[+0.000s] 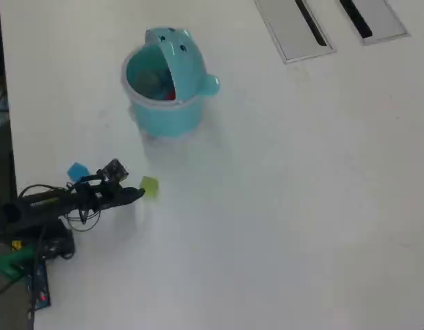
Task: Grasp RGB lego blocks and put them in the bin one by one.
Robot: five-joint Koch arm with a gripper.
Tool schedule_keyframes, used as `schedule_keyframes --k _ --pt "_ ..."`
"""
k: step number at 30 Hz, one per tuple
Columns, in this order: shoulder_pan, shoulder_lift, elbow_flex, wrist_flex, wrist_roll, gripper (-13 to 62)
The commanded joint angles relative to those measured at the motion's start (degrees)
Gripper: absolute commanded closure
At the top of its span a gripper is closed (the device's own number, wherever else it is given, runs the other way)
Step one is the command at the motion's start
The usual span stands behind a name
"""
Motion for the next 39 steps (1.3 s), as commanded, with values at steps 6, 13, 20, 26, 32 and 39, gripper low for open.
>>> schedule_keyframes --k 6,13,20,26,32,39 --pt "1.93 -5.63 -10.28 -2.72 -11.95 15.0" --pt "1.85 -9.05 -11.78 -1.85 -15.21 15.1" --pt "0.7 -13.27 -15.47 1.05 -16.17 14.9" --pt "1.23 -18.72 -16.61 1.14 -16.17 14.4" --pt "1.67 -22.32 -17.84 1.05 -16.17 14.7" --pt "3.08 -27.51 -18.11 -0.18 -15.64 16.3"
